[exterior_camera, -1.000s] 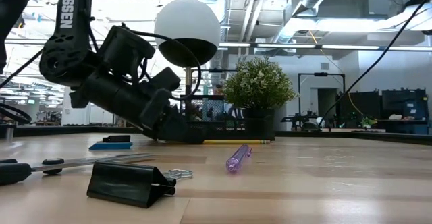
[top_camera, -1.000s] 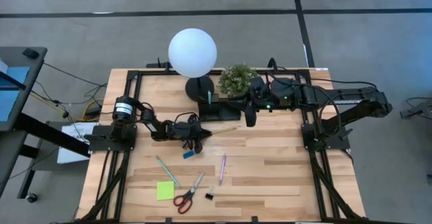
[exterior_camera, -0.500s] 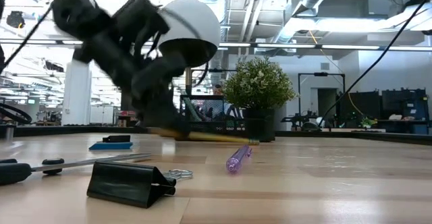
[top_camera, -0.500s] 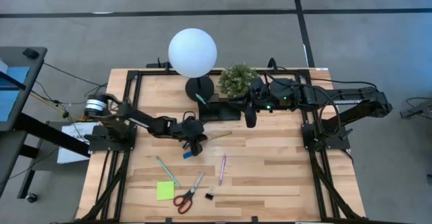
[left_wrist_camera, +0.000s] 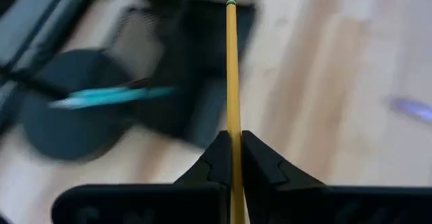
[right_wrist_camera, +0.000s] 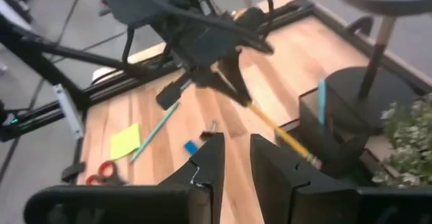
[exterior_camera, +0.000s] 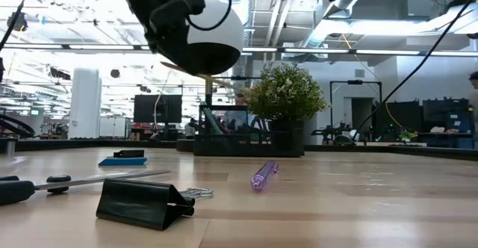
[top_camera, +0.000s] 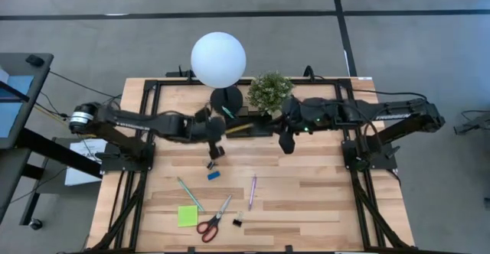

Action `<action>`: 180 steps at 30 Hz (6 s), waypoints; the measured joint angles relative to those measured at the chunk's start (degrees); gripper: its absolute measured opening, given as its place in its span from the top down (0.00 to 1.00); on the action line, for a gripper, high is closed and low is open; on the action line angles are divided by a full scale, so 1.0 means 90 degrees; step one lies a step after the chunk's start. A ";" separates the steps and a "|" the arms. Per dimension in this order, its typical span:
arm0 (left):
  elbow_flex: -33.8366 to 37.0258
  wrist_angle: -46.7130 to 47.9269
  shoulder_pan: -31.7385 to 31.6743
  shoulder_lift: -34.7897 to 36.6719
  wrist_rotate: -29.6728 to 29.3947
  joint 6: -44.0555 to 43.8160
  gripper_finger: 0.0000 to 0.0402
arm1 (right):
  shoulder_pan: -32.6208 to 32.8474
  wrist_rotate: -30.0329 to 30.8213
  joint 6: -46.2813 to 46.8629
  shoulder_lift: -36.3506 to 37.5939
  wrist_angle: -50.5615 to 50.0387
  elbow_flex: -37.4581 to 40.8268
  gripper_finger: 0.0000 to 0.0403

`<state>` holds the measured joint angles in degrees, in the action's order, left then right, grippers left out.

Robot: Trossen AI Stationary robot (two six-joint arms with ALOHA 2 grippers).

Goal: Pick and place office supplies into organizer
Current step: Put the yellow pencil into the black desk organizer, then put the purple pen into the black desk organizer

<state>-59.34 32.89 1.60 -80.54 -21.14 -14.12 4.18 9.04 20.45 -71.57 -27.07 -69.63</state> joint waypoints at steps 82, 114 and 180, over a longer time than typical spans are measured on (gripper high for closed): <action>-0.5226 0.6070 0.0593 -0.1908 0.1602 -0.2145 0.81 | 0.0914 0.1071 -0.0319 0.0039 0.0233 -0.0005 0.84; -0.3267 0.6323 0.3487 0.0839 -0.1497 -0.6914 0.83 | -0.0154 -0.4720 -0.3138 -0.0032 0.1371 0.0539 0.84; -0.1466 0.6250 0.3510 0.2065 -0.1556 -0.8142 0.83 | -0.0150 -0.6399 -0.6597 -0.5184 0.0940 -0.0744 0.70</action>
<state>-72.53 89.14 33.19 -61.96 -35.14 -87.40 2.84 -48.56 -38.93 -118.23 -18.61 -76.32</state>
